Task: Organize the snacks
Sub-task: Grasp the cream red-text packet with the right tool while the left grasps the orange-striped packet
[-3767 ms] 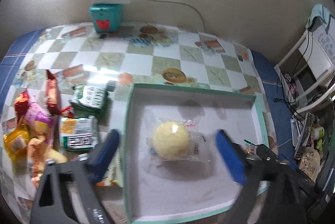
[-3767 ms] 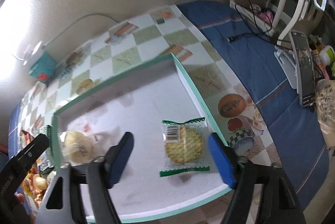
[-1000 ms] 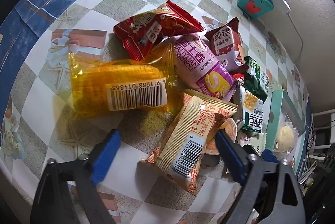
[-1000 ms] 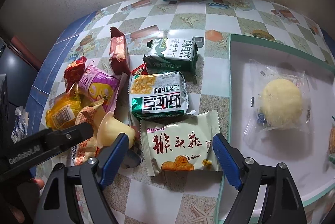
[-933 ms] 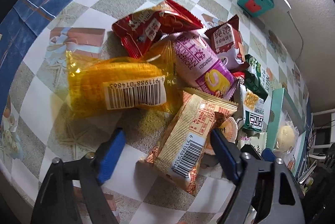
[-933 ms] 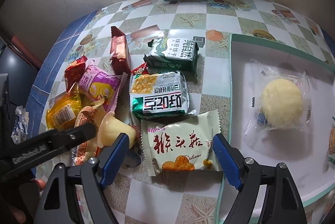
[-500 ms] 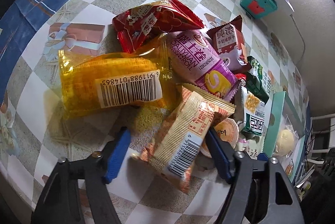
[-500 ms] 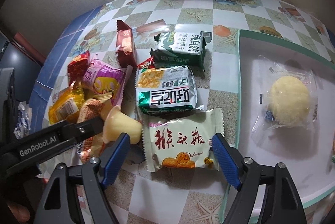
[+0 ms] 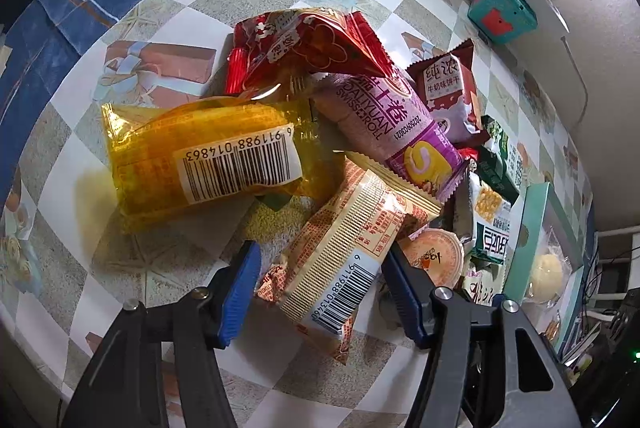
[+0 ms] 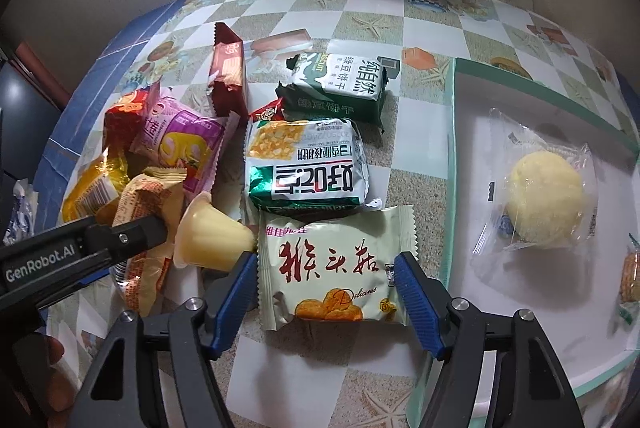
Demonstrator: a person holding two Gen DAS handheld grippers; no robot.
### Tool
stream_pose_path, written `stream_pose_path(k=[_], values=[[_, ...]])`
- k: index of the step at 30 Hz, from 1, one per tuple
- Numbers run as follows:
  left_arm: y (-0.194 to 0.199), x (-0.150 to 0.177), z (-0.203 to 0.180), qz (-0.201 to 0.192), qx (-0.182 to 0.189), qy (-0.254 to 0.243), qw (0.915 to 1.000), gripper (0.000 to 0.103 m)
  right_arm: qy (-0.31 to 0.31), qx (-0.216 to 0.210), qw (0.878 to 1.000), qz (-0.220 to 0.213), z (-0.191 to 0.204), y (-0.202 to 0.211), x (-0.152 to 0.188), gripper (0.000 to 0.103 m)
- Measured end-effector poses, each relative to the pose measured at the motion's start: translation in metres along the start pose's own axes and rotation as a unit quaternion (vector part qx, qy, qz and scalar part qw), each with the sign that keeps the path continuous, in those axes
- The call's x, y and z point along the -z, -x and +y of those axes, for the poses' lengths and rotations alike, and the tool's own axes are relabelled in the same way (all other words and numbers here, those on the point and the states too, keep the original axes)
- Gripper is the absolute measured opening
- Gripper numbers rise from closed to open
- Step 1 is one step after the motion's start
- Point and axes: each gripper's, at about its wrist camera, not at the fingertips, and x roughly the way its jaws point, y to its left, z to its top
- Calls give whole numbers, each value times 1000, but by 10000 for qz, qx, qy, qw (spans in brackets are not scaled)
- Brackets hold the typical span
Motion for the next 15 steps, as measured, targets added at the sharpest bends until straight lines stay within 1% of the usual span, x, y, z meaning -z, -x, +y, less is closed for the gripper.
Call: stream_pose_path(k=[3,4,9,13,15], values=[[-1,0,-4,-4,-72,-81,9999,61,64,73,10000,-15,2,0,1,73],[-1,0,-4,2,-43,-81,10000,57,93,108,9999,-18,3,0,1,72],[-1,0,-5,8,-21,-51,10000,56,164,240,9996,-55,4,3,1,64],[-1,1,-5,4,-13,-55,10000,54,144,182,9997,-71,1,4,0,61],[-1,1,-6,4,-4,-54,10000,53,162,162,9997,-75,1,4,0,58]])
